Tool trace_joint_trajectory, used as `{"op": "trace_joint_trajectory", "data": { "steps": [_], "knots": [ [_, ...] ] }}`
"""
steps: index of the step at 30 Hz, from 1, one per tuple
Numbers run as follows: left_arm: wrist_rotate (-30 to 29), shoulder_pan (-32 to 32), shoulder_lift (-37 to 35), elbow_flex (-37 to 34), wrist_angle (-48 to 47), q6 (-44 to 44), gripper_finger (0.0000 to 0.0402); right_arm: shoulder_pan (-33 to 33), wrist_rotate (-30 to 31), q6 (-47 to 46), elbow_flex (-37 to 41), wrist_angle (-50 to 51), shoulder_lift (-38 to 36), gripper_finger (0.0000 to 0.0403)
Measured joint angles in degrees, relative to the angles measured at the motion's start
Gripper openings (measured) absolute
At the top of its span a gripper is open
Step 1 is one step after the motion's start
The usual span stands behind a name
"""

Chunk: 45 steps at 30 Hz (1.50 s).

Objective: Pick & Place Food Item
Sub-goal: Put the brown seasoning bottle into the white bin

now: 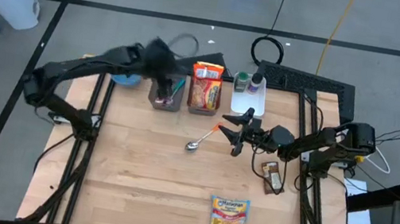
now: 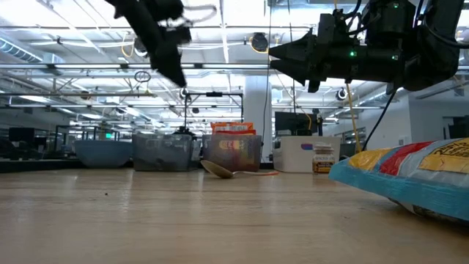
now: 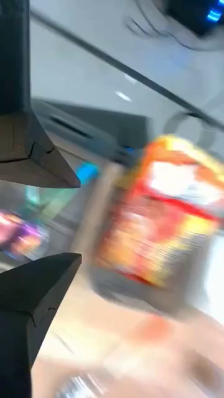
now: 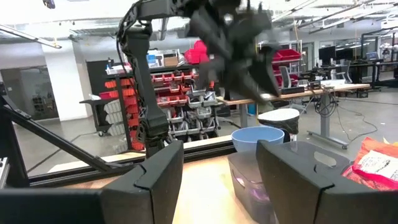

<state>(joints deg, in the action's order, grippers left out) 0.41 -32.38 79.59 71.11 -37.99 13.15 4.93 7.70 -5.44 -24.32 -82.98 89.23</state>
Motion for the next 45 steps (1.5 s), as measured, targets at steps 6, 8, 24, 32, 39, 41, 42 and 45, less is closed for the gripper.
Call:
{"op": "trace_joint_trajectory", "data": {
  "steps": [6, 8, 24, 32, 39, 41, 42, 45],
  "knots": [
    [18.7, -1.7, -9.0, -6.0, 12.5, -2.6, 0.0168, 0.0, 0.0, 0.1, 0.0, 0.1, 0.0, 0.0196],
    [21.4, -1.6, -11.5, -10.4, 17.6, -4.0, 0.0164, 0.0, 0.0, 0.1, 0.0, 0.9, 0.0, 0.0196],
    [26.4, 12.0, -16.2, -35.7, 73.8, -32.4, 0.0159, -0.2, -0.3, -9.0, 0.0, 3.7, 0.0, 0.0196],
    [18.2, 27.1, -16.2, -35.3, 83.0, -34.6, 0.0159, -1.3, -0.5, -13.7, 0.0, 13.3, 0.0, 0.0196],
    [1.6, 40.6, -16.2, -35.3, 83.2, -30.2, 0.0159, -6.8, -0.5, -17.7, 0.0, 13.8, 0.0, 0.0196],
    [-3.5, 44.2, -16.2, -35.3, 83.2, -28.4, 0.0159, -8.5, -0.5, -17.9, 0.0, 13.8, 0.0, 0.0196],
    [-5.8, 45.9, -16.2, -35.3, 83.2, -27.7, 0.0159, -9.3, -0.4, -17.9, 0.0, 13.8, 0.0, 0.0196],
    [-10.5, 49.7, -16.2, -35.3, 83.3, -26.2, 0.0159, -11.2, -0.4, -17.9, 0.0, 14.2, 0.0, 0.0196]
  ]
}}
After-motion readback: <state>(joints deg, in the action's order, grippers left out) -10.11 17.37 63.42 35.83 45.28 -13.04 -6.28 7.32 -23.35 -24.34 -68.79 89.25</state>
